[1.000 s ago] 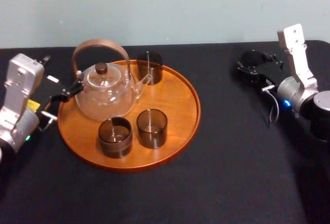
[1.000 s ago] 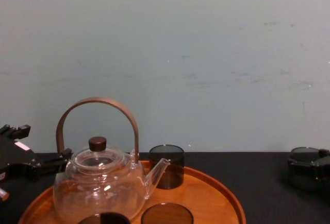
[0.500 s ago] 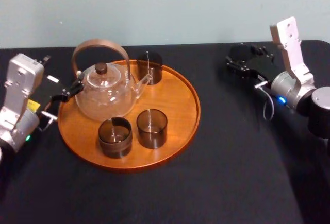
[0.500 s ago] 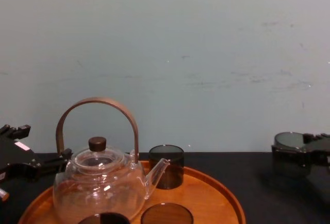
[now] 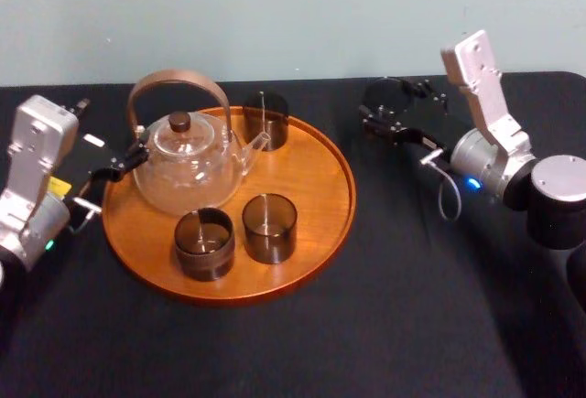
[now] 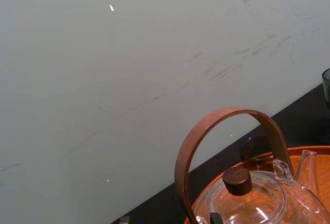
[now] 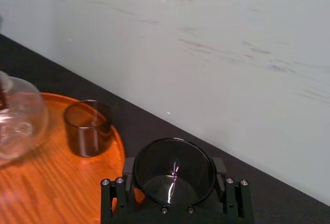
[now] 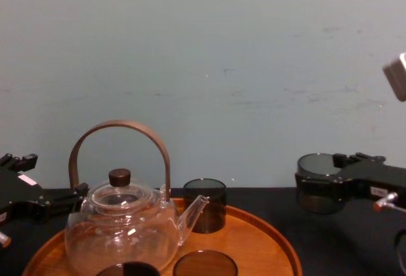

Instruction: Pick up the glass from the table and place it on the tray.

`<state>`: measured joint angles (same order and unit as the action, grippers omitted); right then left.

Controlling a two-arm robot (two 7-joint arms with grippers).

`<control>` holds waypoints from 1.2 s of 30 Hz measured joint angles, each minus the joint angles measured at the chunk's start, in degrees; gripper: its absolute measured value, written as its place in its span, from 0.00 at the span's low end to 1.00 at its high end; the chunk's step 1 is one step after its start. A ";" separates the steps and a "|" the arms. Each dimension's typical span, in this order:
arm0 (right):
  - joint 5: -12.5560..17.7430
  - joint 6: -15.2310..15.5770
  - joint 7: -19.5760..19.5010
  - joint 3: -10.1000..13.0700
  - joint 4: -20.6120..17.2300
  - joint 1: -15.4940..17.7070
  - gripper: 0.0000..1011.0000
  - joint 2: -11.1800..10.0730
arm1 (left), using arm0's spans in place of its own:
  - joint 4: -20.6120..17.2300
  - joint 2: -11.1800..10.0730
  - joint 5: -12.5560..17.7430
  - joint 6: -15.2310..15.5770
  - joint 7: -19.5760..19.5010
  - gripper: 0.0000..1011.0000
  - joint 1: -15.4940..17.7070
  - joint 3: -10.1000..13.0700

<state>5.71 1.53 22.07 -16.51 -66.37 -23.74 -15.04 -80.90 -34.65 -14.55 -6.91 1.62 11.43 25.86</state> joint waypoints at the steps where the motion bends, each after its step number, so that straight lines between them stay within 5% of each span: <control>1: 0.02 0.03 0.11 -0.25 -0.18 0.03 0.91 0.01 | 0.00 0.00 0.00 0.00 0.00 1.00 0.00 0.00; 36: 2.38 -2.07 2.59 -6.85 4.70 -2.93 0.91 3.52 | 0.00 0.00 0.00 0.00 0.00 1.00 0.00 0.00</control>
<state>8.08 -0.54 24.66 -23.35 -61.67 -26.67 -11.53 -80.90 -34.64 -14.55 -6.91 1.62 11.43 25.86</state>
